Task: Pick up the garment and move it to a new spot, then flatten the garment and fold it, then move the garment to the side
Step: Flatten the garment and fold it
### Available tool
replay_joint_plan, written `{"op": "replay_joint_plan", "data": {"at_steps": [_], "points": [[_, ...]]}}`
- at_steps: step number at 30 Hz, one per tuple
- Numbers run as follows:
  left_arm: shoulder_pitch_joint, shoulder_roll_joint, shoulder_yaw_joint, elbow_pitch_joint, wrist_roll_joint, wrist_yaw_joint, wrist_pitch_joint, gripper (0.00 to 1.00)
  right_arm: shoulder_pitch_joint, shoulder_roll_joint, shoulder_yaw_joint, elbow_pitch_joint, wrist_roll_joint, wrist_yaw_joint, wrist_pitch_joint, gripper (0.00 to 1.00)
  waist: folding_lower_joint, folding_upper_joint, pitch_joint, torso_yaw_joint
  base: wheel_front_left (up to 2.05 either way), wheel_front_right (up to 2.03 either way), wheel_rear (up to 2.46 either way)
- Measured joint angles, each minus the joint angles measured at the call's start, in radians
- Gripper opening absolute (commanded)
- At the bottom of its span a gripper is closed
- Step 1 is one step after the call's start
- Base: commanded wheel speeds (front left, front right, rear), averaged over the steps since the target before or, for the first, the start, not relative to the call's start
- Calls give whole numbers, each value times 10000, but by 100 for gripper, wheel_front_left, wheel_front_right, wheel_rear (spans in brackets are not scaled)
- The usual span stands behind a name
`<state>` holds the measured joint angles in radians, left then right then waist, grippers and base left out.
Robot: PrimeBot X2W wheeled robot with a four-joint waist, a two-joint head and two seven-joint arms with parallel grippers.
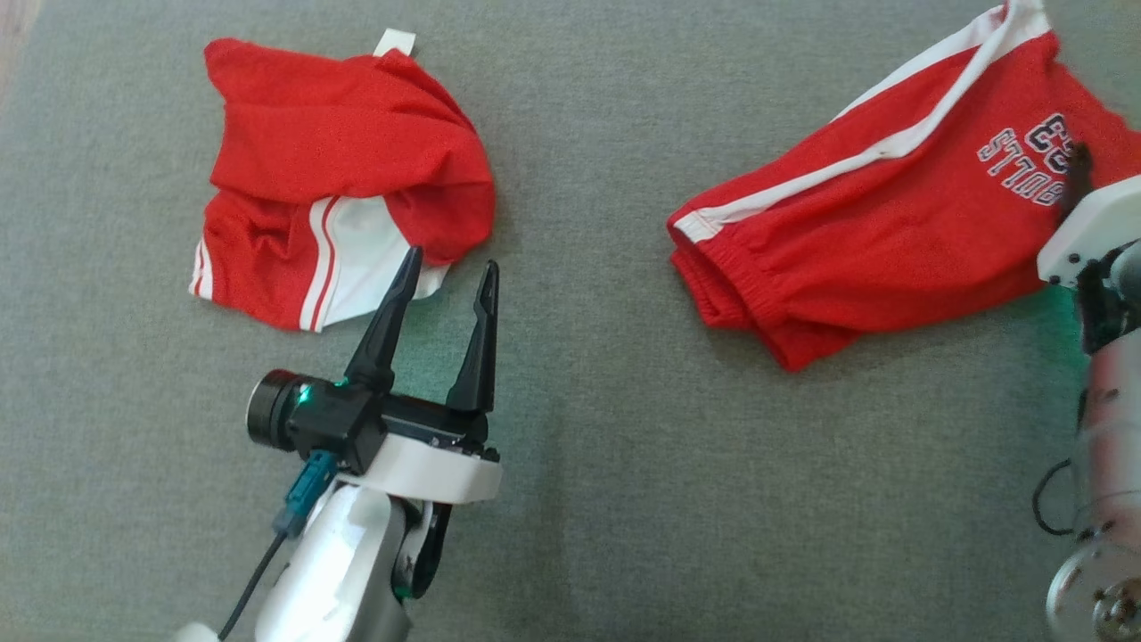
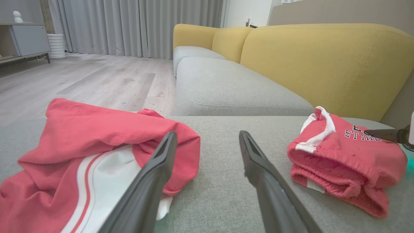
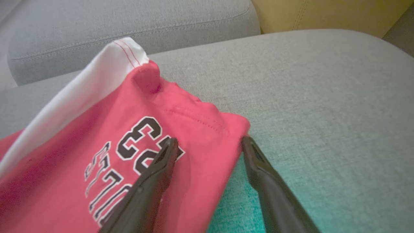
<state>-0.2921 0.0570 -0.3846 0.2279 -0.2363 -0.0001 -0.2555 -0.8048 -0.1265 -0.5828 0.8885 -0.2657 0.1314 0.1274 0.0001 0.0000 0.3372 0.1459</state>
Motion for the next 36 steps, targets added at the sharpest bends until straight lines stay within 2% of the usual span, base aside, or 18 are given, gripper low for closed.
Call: {"op": "replay_joint_plan", "data": {"at_steps": [9,14,15,16,17,22,28,33,36], "points": [[-215,-61,15,0,2,-15,0,100,-723,-119,-1407,727,-1386,0,234,100,0,0,309,158,0,0,0],[-322,-79,23,-4,88,-59,0,100,-1168,-230,-1682,1158,-1900,0,314,100,-1,0,453,158,0,0,0],[-336,-82,25,-4,88,-90,0,100,-1274,-276,-1672,1306,-1952,0,314,89,-1,0,471,149,0,0,0],[-342,-86,29,-4,88,-90,0,100,-1378,-326,-1653,1461,-1954,0,313,24,-1,0,482,134,0,0,0],[-344,-88,35,-2,88,-90,0,100,-1473,-385,-1603,1620,-1952,0,293,0,0,0,478,118,0,0,0],[-321,-104,234,6,88,-92,-10,100,-1558,-658,-853,2554,-1923,0,-568,0,0,0,168,-71,0,0,0],[-27,-105,430,2,88,-117,-12,100,-1415,-1223,-637,3047,-1352,0,-1350,0,-2,0,-346,-455,0,0,0],[308,-105,449,8,88,-268,-12,100,-533,-1879,-1174,3028,-993,0,-1432,0,-2,0,-773,-716,0,0,0],[394,-105,464,10,88,-268,-12,100,254,-2013,-1666,2834,-966,0,-1285,0,-2,0,-1025,-785,0,0,0]]}}
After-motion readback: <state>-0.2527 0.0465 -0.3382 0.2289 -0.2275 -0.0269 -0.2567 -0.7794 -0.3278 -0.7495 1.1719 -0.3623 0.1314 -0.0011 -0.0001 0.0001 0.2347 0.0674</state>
